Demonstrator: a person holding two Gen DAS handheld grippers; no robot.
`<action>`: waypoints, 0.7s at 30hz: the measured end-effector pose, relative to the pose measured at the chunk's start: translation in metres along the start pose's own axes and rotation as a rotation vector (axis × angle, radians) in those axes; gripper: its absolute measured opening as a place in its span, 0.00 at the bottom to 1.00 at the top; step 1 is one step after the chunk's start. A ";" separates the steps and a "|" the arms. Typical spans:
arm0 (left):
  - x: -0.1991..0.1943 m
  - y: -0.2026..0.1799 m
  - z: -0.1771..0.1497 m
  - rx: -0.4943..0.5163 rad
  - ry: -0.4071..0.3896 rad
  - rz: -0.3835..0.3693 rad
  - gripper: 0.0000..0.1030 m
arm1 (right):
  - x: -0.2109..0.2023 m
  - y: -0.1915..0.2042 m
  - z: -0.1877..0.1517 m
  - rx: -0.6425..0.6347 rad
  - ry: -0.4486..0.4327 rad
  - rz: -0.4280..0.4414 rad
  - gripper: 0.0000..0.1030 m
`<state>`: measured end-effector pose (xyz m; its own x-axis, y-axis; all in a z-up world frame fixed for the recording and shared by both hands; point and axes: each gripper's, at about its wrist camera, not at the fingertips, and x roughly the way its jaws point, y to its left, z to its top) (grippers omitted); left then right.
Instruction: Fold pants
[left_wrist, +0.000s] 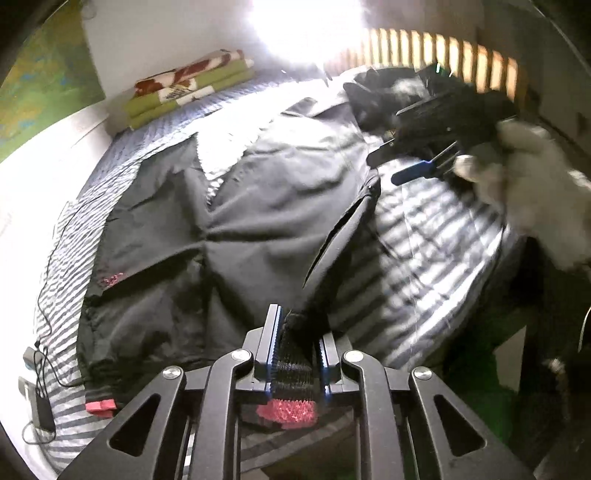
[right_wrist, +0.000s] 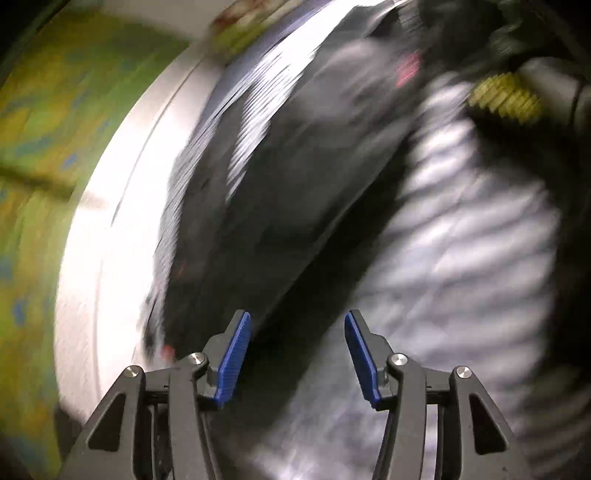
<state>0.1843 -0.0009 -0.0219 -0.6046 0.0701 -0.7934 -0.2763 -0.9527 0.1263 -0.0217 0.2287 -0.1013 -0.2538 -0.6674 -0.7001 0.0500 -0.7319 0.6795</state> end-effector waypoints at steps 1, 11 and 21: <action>-0.002 0.006 0.002 -0.020 -0.007 -0.009 0.18 | 0.002 -0.008 0.017 0.018 -0.032 -0.021 0.50; -0.009 0.044 0.012 -0.099 -0.054 -0.066 0.15 | 0.030 -0.042 0.136 0.215 -0.165 -0.105 0.51; 0.005 0.117 -0.002 -0.298 -0.130 -0.089 0.14 | 0.035 -0.019 0.169 0.175 -0.221 -0.224 0.04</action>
<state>0.1507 -0.1128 -0.0123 -0.6835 0.1755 -0.7086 -0.1128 -0.9844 -0.1350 -0.1943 0.2426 -0.1019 -0.4436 -0.4331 -0.7847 -0.1919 -0.8093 0.5551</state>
